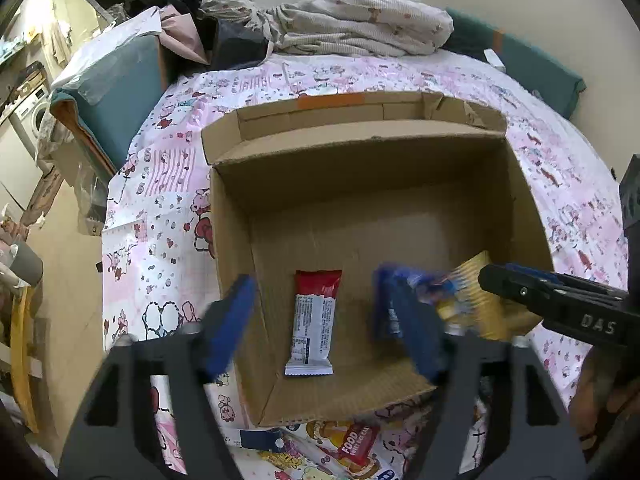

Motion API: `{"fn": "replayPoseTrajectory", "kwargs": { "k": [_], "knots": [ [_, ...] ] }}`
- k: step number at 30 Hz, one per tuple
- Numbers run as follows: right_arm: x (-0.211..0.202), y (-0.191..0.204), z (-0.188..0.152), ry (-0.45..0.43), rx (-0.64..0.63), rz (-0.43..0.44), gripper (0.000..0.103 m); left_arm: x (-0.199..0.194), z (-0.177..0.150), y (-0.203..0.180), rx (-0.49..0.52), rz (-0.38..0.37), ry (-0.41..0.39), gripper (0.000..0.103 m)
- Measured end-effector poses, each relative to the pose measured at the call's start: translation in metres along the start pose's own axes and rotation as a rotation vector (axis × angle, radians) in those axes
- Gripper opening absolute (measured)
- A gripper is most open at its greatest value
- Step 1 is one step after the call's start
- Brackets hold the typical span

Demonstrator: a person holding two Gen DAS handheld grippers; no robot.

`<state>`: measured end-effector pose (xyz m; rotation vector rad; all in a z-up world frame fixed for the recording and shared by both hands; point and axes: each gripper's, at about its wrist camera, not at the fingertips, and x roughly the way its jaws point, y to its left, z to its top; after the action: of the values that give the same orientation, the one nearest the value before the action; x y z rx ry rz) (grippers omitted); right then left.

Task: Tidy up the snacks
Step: 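Carry both snacks over the box and open both tools to drop them inside, then lower the left tool to the pile and grasp the yellow bear-print bar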

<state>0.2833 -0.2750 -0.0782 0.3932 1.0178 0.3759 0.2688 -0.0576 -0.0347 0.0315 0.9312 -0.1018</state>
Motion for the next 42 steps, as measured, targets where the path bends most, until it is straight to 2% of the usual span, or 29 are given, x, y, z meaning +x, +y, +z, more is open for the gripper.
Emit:
{"fn": "replayPoseTrajectory", "kwargs": {
  "k": [2,4,7,15,19,22,27,30,33,36,42],
  "knots": [
    [-0.008,0.004,0.001,-0.049,-0.021,0.007,0.066,-0.009,0.002,0.007,-0.041,-0.017,-0.031,0.082],
    [-0.017,0.007,0.002,-0.098,-0.043,0.013,0.080,-0.016,0.005,0.013,-0.072,-0.025,-0.056,0.087],
    [-0.028,0.011,0.001,-0.143,-0.050,0.019,0.083,-0.023,0.008,0.019,-0.091,-0.035,-0.068,0.087],
    [-0.048,0.016,-0.010,-0.164,-0.033,0.004,0.086,-0.049,0.003,0.027,-0.090,-0.031,-0.117,0.087],
    [-0.065,0.026,-0.019,-0.190,-0.061,0.003,0.098,-0.061,-0.001,0.029,-0.080,-0.002,-0.133,0.087],
    [-0.075,0.036,-0.029,-0.211,-0.107,-0.004,0.103,-0.070,-0.010,0.032,-0.096,-0.024,-0.138,0.087],
    [-0.089,0.048,-0.050,-0.222,-0.149,-0.044,0.103,-0.084,-0.026,0.041,-0.143,-0.099,-0.137,0.087],
    [-0.098,0.051,-0.061,-0.232,-0.154,-0.051,0.103,-0.095,-0.035,0.042,-0.137,-0.059,-0.161,0.089],
    [-0.109,0.053,-0.070,-0.247,-0.147,-0.046,0.103,-0.103,-0.043,0.044,-0.155,-0.040,-0.165,0.098],
    [-0.112,0.052,-0.076,-0.221,-0.131,-0.021,0.103,-0.108,-0.051,0.045,-0.164,-0.034,-0.156,0.099],
    [-0.120,0.047,-0.092,-0.218,-0.101,-0.056,0.103,-0.109,-0.067,0.054,-0.191,-0.019,-0.119,0.099]
  ]
}}
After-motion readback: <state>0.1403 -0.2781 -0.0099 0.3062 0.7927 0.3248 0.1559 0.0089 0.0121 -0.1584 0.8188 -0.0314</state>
